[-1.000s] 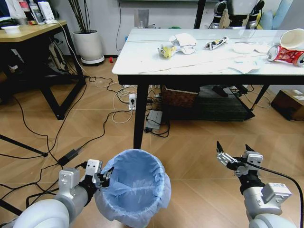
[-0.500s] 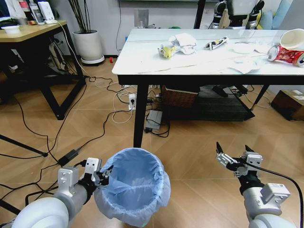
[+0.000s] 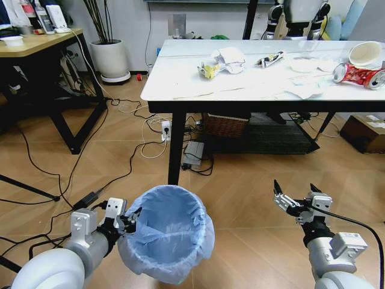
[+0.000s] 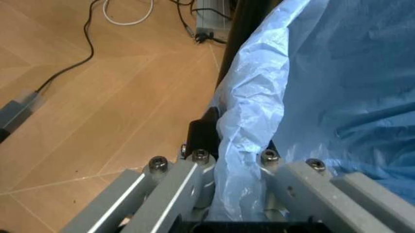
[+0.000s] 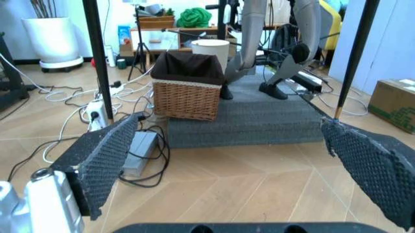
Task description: Pick up the trash bin and place the trash from the table into it.
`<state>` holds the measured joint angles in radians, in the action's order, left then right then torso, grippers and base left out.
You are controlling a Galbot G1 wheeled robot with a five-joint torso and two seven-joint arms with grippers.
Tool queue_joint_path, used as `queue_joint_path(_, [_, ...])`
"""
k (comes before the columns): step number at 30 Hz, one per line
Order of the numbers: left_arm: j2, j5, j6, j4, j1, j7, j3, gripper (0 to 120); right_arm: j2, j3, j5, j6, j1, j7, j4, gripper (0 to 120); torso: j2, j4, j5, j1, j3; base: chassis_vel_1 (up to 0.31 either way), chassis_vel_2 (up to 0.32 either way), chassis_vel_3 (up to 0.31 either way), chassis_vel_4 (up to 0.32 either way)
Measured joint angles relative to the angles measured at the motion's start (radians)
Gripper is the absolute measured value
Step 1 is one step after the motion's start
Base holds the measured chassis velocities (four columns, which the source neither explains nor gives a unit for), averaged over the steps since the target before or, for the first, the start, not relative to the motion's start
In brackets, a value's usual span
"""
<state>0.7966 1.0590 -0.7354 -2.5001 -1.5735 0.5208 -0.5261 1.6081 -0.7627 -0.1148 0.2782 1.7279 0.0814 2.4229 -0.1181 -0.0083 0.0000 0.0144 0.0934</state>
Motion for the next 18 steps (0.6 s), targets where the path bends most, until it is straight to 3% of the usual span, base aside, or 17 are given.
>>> queue_joint_path(18, [0.01, -0.014, 0.0, 0.0, 0.002, -0.012, -0.006, 3, 0.0, 0.002, 0.003, -0.002, 0.002, 0.002, 0.005, 100, -0.073, 0.0, 0.0, 0.015, 0.058, 0.0, 0.0, 0.0, 0.0])
